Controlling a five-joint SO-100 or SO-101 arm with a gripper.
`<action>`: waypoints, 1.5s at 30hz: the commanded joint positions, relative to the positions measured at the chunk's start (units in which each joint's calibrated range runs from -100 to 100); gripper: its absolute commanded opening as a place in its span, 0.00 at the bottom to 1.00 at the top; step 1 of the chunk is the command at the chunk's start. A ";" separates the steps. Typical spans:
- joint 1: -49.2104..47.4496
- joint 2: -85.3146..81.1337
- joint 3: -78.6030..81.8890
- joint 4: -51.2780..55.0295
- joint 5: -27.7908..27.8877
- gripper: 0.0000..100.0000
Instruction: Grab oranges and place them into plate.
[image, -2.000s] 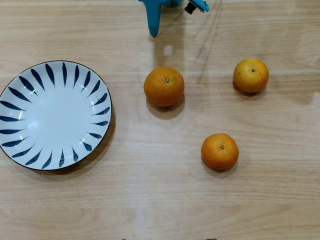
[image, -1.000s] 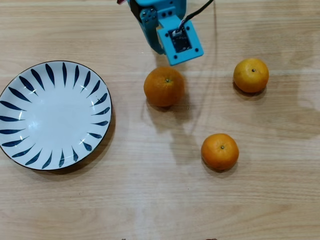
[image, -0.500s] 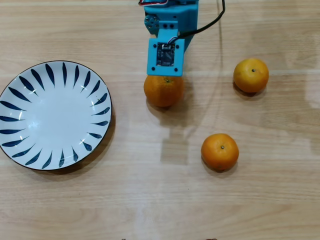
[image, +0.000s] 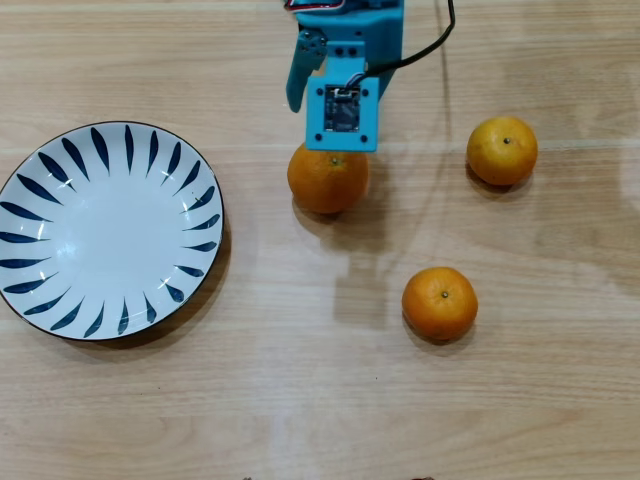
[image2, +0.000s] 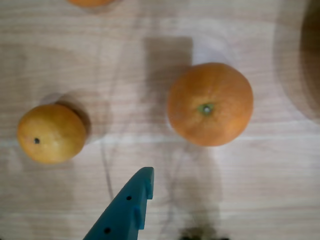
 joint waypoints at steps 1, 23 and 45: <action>-0.92 -0.12 -2.80 -0.50 -0.23 0.52; -0.68 18.05 -2.89 -5.91 0.13 0.54; -0.68 9.43 23.54 -28.09 0.08 0.54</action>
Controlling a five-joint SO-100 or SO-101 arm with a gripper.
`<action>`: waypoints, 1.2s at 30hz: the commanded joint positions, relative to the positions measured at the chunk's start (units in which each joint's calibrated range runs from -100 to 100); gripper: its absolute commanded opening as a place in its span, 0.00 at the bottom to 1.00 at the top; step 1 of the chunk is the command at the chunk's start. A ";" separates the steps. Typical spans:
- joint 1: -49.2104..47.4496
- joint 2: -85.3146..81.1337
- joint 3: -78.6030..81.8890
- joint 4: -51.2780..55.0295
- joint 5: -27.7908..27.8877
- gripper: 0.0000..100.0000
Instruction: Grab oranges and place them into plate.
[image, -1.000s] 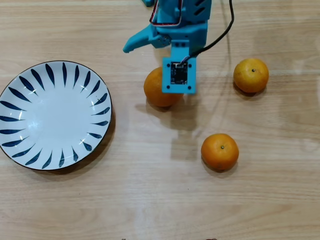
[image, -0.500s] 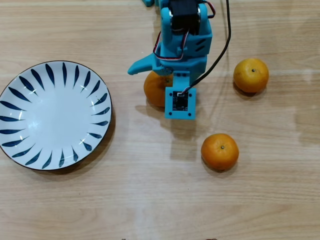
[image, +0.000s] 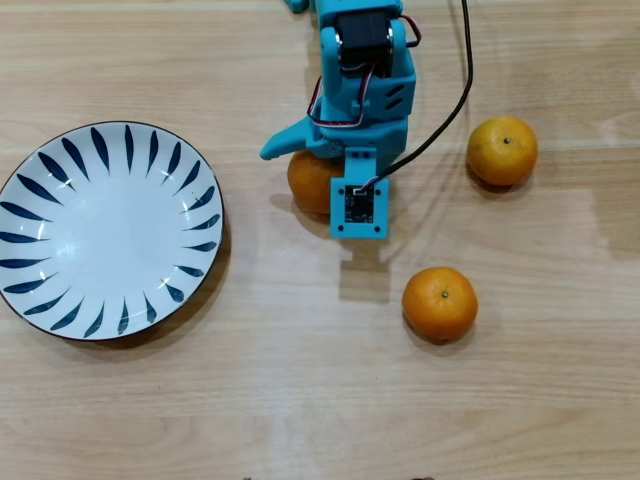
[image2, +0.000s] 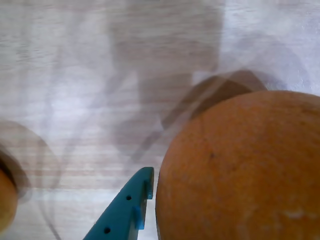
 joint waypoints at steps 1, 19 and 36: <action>-0.17 -3.44 0.98 -1.47 0.08 0.54; -0.49 -3.35 7.68 -11.87 0.19 0.53; -0.09 -4.62 6.86 -11.10 1.23 0.28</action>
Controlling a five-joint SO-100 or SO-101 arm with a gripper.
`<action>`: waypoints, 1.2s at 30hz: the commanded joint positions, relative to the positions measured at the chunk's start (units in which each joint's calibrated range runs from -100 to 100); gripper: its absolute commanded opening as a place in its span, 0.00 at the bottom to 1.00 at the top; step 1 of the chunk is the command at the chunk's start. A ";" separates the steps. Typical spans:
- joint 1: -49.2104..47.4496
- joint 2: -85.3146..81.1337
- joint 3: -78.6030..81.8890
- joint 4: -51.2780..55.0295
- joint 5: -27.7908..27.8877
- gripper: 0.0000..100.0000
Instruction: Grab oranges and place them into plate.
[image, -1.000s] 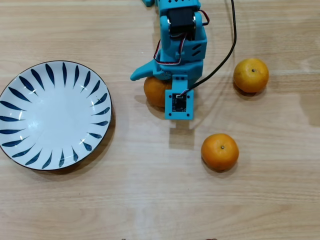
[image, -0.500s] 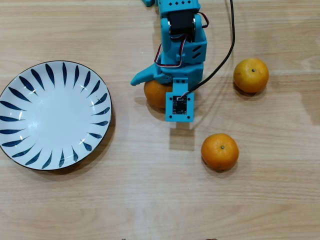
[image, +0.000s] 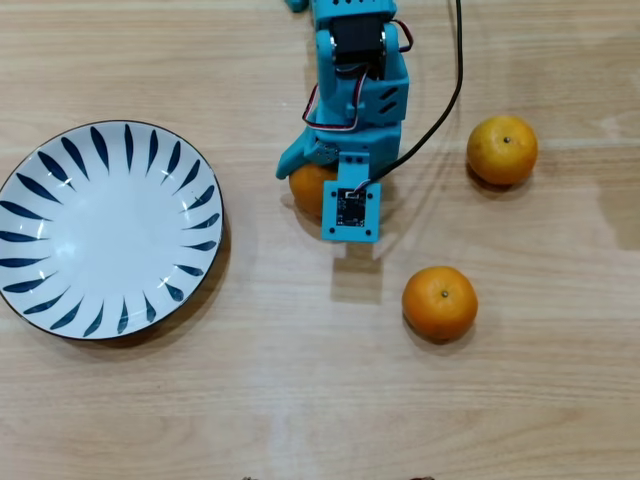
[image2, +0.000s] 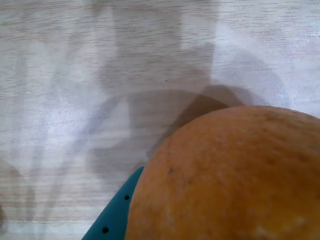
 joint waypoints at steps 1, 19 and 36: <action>-0.26 -3.86 -2.29 -0.16 2.02 0.28; 17.16 -27.27 -10.62 -1.79 22.56 0.28; 31.84 -10.79 -8.80 -11.50 30.45 0.28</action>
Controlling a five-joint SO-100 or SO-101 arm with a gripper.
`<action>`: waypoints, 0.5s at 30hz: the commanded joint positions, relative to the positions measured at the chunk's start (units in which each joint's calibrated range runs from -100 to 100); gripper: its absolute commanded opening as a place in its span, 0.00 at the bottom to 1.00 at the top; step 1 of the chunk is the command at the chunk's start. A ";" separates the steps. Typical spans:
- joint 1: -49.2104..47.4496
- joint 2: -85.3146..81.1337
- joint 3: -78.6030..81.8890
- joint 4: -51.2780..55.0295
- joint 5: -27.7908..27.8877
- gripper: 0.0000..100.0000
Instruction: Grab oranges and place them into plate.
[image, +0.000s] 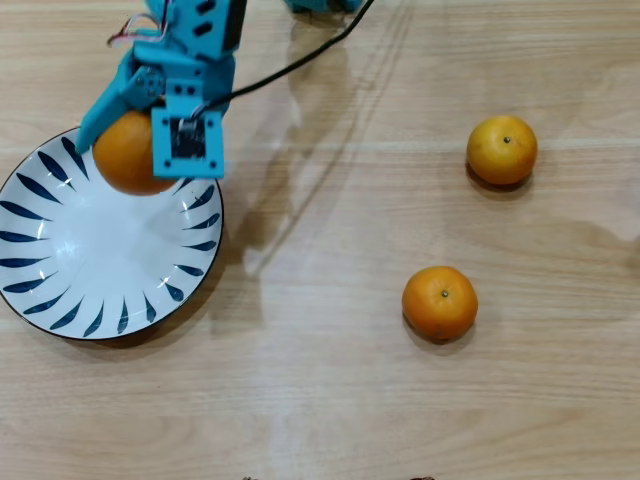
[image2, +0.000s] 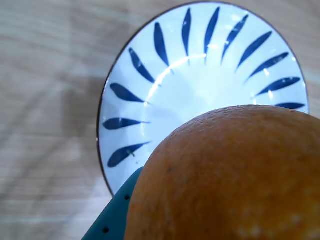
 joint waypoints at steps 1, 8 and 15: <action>1.92 4.02 -3.23 -6.25 1.50 0.28; 4.66 11.71 -3.23 -6.68 1.08 0.28; 4.91 13.49 -2.96 -6.51 -0.28 0.29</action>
